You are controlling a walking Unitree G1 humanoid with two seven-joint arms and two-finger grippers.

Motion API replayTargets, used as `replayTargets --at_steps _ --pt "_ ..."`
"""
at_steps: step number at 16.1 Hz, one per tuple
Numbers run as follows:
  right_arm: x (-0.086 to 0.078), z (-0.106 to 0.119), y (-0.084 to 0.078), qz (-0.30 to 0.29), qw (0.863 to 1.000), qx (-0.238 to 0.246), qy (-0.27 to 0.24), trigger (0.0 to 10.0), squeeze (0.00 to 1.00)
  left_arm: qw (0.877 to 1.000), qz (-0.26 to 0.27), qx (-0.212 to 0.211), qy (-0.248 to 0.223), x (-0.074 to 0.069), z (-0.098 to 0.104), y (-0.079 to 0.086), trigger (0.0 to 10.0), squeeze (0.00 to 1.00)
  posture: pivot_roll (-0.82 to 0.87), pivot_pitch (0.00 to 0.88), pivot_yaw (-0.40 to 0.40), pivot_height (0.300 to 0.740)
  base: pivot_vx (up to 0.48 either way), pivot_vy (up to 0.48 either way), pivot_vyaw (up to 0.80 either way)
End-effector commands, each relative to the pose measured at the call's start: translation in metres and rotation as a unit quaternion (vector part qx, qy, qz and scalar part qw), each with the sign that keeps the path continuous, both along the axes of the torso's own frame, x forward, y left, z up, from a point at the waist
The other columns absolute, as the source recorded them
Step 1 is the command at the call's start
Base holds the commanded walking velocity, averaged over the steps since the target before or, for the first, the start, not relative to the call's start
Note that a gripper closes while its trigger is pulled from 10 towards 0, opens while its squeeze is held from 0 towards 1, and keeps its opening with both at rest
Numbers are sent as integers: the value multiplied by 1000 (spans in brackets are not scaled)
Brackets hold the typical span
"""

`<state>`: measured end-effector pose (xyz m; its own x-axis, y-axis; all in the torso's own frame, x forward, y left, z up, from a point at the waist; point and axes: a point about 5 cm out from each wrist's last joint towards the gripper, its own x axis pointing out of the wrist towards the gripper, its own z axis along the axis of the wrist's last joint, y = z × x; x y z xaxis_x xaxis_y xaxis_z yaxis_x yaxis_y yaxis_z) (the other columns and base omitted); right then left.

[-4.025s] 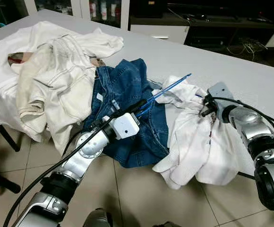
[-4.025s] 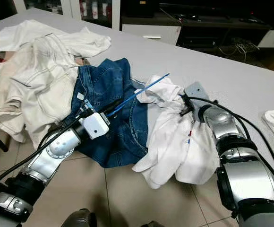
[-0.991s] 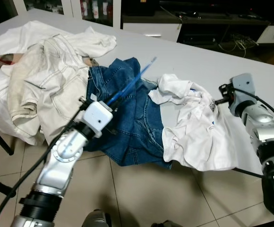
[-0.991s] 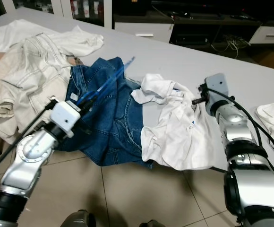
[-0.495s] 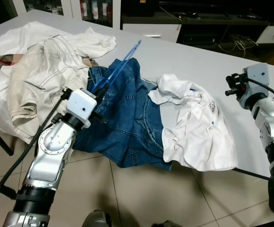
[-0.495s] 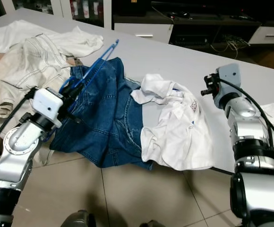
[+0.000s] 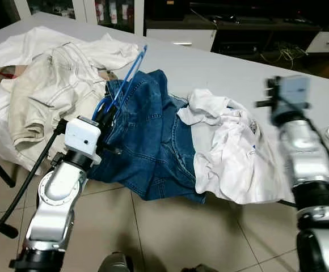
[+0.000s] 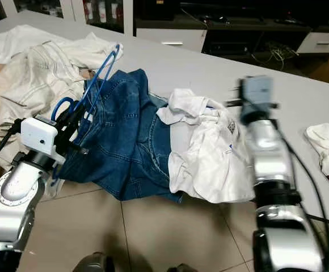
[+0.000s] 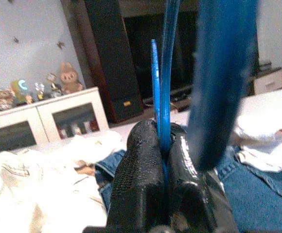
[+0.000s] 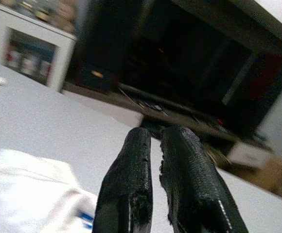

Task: Hang hanger

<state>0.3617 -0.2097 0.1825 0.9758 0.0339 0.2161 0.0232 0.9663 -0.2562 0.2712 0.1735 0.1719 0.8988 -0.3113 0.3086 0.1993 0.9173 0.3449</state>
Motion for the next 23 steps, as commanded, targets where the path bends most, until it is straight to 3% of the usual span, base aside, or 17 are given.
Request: replayTargets --at_steps 1,4,6,9,12,23 --pt "-2 -2 4 16 1000 -8 2 10000 0 1000 2 3 -18 -2 5 -5 10000 0 160 8 -95 710 0 0 0" --pt "-6 -14 37 108 994 7 28 10000 0 999 32 -30 -9 -2 1 -6 10000 0 166 2 -97 710 0 0 0" --pt "-7 -16 44 116 993 17 30 10000 0 999 34 -41 -3 -2 -1 -8 10000 0 166 2 -97 710 0 0 0" --pt "-11 -22 67 166 985 9 38 10000 0 998 47 -47 8 -5 -5 -8 10000 0 163 5 -91 710 0 0 519" --pt "-10 -23 73 172 984 14 46 10000 0 998 42 -37 18 -13 -13 -12 10000 0 162 10 -85 710 0 0 777" --pt "-3 -32 78 172 981 14 87 10000 0 998 38 -47 8 -3 -5 -18 10000 0 164 10 -80 710 0 0 722"
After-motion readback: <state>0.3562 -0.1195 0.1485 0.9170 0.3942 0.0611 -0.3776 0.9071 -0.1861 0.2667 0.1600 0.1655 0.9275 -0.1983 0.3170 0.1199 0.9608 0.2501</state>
